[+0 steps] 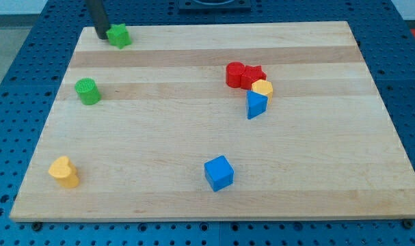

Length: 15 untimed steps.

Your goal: Slide the green star towards the red circle

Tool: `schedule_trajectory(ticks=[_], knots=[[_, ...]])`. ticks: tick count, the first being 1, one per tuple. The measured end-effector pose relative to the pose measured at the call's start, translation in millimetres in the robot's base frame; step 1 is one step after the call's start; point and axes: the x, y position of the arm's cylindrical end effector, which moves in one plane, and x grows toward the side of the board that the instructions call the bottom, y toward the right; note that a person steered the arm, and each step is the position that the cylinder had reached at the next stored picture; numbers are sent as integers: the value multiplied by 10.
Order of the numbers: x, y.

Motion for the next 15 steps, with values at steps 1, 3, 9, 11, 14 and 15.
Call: schedule_trajectory(ticks=[1, 3, 9, 11, 14, 15], knots=[[1, 298], [156, 762], [481, 1814], [847, 1814], [790, 1825], [791, 1675]])
